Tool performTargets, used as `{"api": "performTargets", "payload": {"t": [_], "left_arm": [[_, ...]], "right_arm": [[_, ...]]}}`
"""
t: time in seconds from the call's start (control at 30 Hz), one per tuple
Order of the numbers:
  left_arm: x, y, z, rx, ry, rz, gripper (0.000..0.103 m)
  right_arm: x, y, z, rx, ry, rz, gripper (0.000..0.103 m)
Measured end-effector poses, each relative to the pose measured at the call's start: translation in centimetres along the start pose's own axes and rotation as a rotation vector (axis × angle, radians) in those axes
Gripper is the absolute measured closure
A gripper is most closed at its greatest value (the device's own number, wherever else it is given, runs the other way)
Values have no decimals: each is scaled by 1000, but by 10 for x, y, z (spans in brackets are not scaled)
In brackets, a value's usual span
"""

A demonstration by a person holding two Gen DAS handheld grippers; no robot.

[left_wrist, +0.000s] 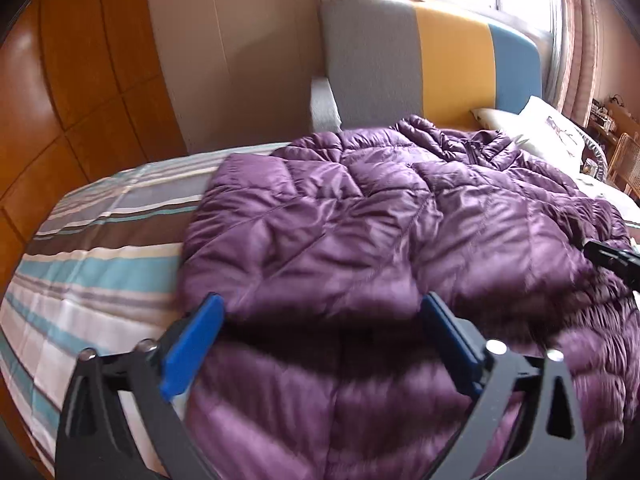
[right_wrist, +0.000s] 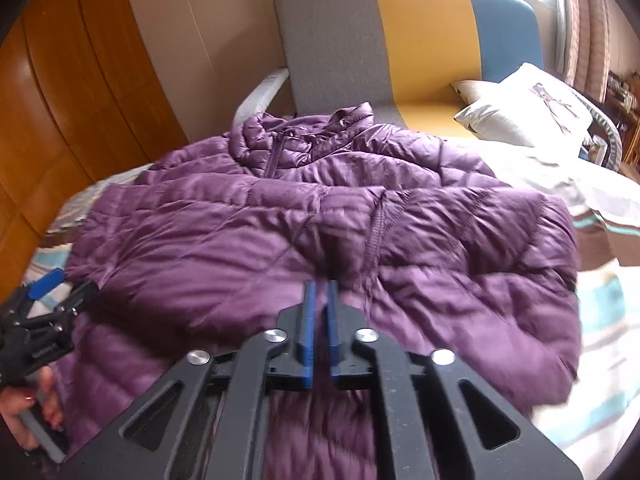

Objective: Fold large clothes

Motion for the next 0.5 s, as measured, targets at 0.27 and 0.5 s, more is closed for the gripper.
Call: {"api": "performTargets", "payload": {"t": [0.27,0.5], "left_arm": [[-43,-33,14,12,60,57,2],[-68,-61,30,7,35,62,2]], "right_arm": [[-31,-55,2,-13,-35,3,57],[-78,-88,-7,-15,-22,59,57]]}}
Point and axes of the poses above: each gripper's, at about its wrist camera, not at the fingertips, and y roughly the way its jaws point, z to its left, x to its top, the point moved 10 cm from there along y, roughly the way its jaws point, and after that the axes turned 10 degrees about x, right-handed, at the moved point
